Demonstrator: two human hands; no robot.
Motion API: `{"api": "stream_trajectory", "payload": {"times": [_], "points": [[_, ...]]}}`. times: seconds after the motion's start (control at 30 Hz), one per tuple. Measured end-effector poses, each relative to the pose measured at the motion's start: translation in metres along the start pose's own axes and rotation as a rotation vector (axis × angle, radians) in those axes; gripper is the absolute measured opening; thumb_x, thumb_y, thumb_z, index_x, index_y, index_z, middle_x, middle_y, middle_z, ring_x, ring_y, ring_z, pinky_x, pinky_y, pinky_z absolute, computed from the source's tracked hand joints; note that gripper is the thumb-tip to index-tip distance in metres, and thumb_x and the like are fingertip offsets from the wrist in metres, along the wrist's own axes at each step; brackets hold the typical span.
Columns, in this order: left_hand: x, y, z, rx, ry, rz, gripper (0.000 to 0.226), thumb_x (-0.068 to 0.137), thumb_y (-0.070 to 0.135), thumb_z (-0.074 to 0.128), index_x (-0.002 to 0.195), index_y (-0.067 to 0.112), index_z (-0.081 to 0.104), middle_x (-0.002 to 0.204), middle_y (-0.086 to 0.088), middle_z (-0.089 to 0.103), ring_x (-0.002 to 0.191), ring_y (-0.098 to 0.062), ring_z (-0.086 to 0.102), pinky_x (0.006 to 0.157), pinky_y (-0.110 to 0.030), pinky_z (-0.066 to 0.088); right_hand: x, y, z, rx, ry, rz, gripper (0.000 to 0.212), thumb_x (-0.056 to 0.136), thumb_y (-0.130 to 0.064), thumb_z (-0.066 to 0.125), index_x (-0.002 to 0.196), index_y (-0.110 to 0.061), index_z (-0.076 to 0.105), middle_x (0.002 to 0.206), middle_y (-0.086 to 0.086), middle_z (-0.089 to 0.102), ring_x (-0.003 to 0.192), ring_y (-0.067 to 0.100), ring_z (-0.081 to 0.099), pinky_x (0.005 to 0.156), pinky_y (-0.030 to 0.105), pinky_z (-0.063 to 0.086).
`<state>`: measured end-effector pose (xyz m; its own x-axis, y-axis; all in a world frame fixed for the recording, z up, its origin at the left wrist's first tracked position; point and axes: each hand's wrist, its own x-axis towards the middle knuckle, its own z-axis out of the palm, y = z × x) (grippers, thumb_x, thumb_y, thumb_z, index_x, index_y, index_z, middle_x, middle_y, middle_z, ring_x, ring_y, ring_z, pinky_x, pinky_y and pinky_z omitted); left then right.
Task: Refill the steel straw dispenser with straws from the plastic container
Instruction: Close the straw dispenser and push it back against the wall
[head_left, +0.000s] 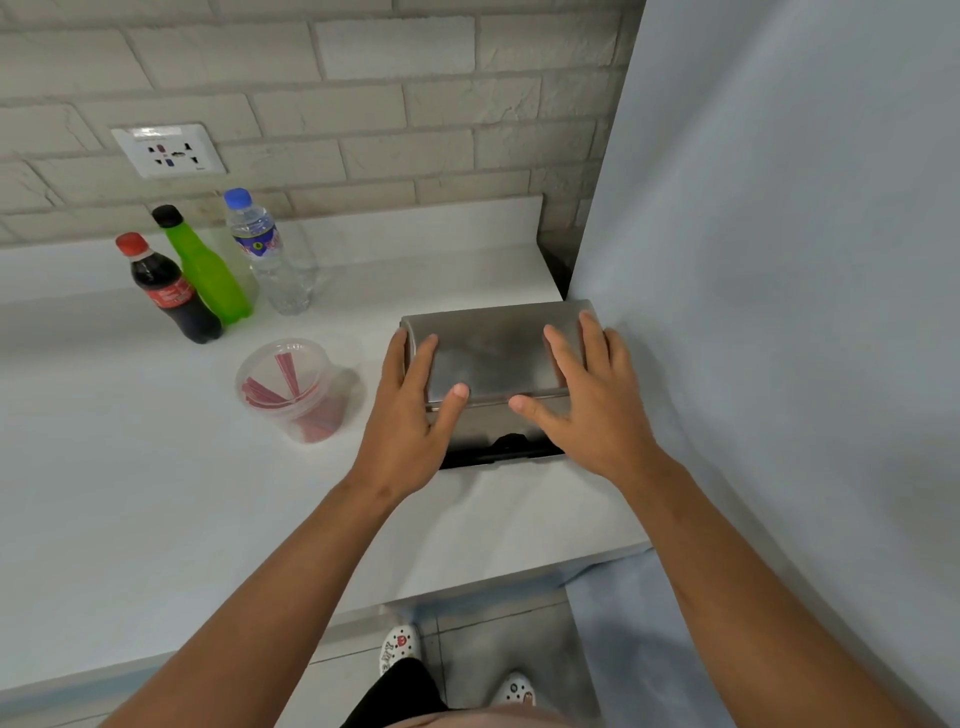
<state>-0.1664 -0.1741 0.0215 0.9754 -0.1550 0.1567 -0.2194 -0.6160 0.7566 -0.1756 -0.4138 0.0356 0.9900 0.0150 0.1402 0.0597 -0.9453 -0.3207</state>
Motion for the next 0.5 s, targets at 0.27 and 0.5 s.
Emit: {"api": "stream_trajectory", "payload": {"times": [0.27, 0.5], "points": [[0.022, -0.008, 0.005, -0.012, 0.047, 0.01, 0.069, 0.106, 0.059, 0.039, 0.166, 0.03, 0.02, 0.177, 0.006, 0.0, 0.151, 0.011, -0.011, 0.123, -0.019, 0.028, 0.027, 0.009, 0.009, 0.014, 0.034, -0.039, 0.091, 0.087, -0.086, 0.038, 0.161, -0.036, 0.018, 0.175, 0.006, 0.006, 0.156, 0.04, 0.011, 0.121, 0.056, 0.028], [0.064, -0.017, 0.003, -0.011, 0.064, -0.025, 0.066, 0.112, 0.044, 0.036, 0.168, 0.016, 0.015, 0.178, 0.0, 0.004, 0.161, -0.006, -0.002, 0.106, 0.007, -0.003, 0.071, 0.011, 0.016, 0.012, 0.029, -0.037, 0.093, 0.086, -0.088, 0.036, 0.161, -0.037, 0.017, 0.175, 0.005, 0.004, 0.157, 0.039, 0.011, 0.122, 0.057, 0.03]]}}
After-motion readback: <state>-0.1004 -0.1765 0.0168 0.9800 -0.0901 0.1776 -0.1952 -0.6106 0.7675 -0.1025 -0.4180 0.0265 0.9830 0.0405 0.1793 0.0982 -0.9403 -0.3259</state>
